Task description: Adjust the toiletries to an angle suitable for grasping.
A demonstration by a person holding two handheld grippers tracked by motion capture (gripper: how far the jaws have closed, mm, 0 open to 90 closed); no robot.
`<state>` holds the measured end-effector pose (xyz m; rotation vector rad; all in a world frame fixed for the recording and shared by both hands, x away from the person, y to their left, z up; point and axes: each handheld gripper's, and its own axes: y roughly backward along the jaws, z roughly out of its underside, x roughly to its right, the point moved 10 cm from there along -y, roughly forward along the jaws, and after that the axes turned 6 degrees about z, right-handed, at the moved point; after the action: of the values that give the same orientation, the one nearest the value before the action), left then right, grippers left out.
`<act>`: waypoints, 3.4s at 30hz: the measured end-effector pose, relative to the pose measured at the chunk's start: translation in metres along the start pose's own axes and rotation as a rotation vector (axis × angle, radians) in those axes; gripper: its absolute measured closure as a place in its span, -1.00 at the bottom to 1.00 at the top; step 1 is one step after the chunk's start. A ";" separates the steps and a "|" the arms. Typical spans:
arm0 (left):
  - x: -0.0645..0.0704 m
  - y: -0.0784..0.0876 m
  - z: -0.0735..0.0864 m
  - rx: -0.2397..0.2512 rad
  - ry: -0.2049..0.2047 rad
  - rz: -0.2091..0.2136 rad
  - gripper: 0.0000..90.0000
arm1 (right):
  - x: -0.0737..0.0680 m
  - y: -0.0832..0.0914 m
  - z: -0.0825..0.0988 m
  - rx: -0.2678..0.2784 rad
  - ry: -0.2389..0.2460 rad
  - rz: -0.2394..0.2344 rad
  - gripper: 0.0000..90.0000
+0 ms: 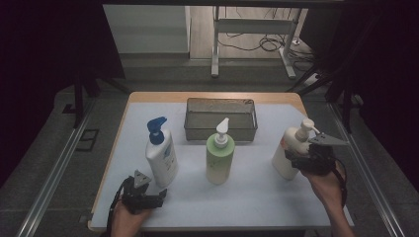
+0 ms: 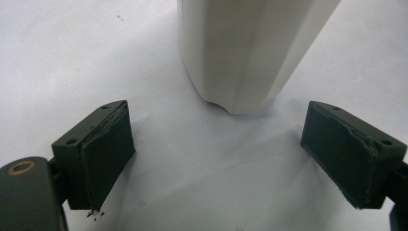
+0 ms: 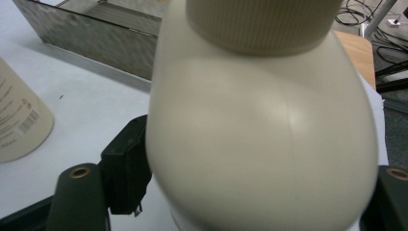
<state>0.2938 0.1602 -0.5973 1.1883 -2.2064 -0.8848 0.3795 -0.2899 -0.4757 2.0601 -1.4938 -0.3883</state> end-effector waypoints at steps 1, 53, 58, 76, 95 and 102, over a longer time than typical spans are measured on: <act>0.000 0.000 0.000 -0.001 0.000 0.000 -0.76 | 0.000 -0.001 0.000 -0.002 -0.001 0.000 -0.38; 0.000 0.000 0.000 0.001 0.002 0.000 -0.76 | -0.027 0.025 -0.074 0.024 0.017 -0.098 -0.19; 0.000 0.000 0.000 -0.001 0.000 0.000 -0.76 | -0.033 0.023 -0.088 0.030 0.024 -0.111 -0.18; 0.000 0.000 0.000 0.001 0.002 -0.001 -0.76 | -0.051 0.008 -0.124 0.053 0.047 -0.123 -0.18; 0.000 0.000 0.000 0.001 0.002 0.001 -0.76 | -0.078 -0.016 -0.158 0.078 0.063 -0.144 -0.18; 0.000 0.000 0.000 0.000 0.003 0.001 -0.76 | -0.088 -0.027 -0.169 0.082 0.066 -0.151 -0.18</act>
<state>0.2940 0.1601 -0.5973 1.1882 -2.2048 -0.8823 0.4605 -0.1558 -0.3644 2.2362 -1.3399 -0.3183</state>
